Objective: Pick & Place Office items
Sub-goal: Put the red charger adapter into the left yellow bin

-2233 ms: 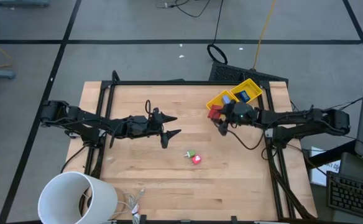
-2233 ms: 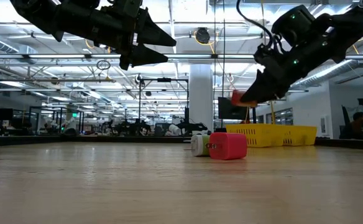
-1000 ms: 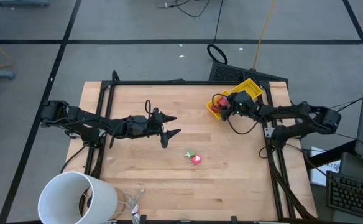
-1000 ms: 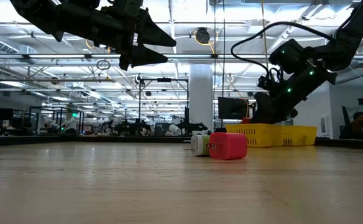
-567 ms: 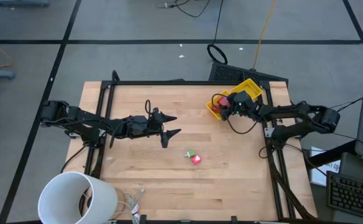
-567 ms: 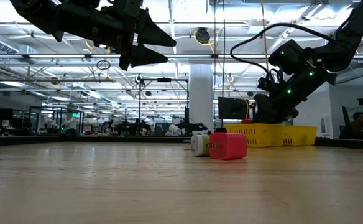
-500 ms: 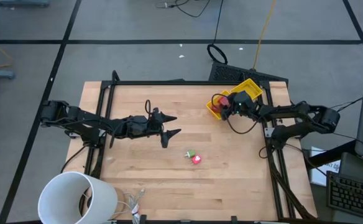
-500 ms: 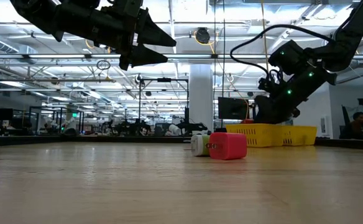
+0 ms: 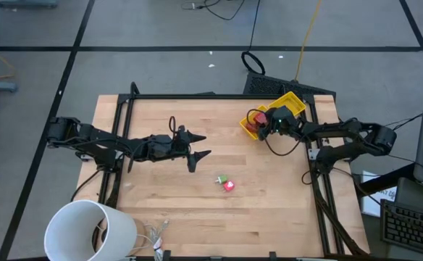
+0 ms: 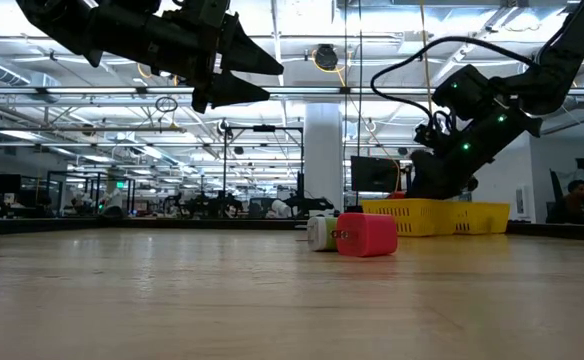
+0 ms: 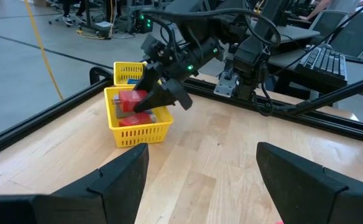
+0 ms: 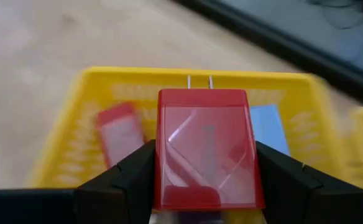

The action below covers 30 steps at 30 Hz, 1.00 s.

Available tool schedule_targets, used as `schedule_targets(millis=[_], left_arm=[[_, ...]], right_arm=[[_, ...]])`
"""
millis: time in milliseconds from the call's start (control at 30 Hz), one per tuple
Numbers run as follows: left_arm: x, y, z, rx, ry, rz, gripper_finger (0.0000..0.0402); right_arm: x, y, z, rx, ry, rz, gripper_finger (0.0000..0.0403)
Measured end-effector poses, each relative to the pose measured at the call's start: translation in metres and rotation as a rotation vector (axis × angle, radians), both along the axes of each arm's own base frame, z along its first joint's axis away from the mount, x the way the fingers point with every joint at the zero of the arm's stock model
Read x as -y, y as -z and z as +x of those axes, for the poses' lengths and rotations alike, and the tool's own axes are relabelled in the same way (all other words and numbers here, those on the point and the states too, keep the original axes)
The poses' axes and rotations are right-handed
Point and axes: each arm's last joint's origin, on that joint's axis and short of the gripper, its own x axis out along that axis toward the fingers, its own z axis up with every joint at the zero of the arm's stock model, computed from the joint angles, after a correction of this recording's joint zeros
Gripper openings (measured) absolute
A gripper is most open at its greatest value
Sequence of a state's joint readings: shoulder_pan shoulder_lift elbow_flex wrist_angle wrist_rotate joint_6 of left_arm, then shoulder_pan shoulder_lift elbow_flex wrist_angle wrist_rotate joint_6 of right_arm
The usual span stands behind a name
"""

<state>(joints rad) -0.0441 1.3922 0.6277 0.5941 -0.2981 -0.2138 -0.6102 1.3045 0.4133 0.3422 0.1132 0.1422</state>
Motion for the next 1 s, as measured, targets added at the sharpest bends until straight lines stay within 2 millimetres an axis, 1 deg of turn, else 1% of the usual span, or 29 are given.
schedule_targets(millis=[133, 333, 533, 700, 1000], left_arm=[[0.0000, 0.0000, 0.0000, 0.000, 0.000, 0.000, 0.0296], [0.0000, 0.0000, 0.0000, 0.000, 0.000, 0.000, 0.0296], [0.0000, 0.0000, 0.0000, 0.000, 0.000, 0.000, 0.0296], [0.0000, 0.0000, 0.0000, 0.000, 0.000, 0.000, 0.0296], [0.0000, 0.0000, 0.0000, 0.000, 0.000, 0.000, 0.0296]], right_arm=[[-0.0031, 0.0021, 0.0009, 0.017, -0.073, 0.057, 0.0212], [-0.0034, 0.0016, 0.0016, 0.030, -0.093, 0.065, 0.0212], [-0.0031, 0.0015, 0.0015, 0.028, -0.085, 0.059, 0.0212], [-0.0003, 0.0019, -0.0014, -0.024, 0.020, 0.000, 0.0212], [-0.0010, 0.0022, -0.0011, -0.021, 0.003, 0.011, 0.0212]])
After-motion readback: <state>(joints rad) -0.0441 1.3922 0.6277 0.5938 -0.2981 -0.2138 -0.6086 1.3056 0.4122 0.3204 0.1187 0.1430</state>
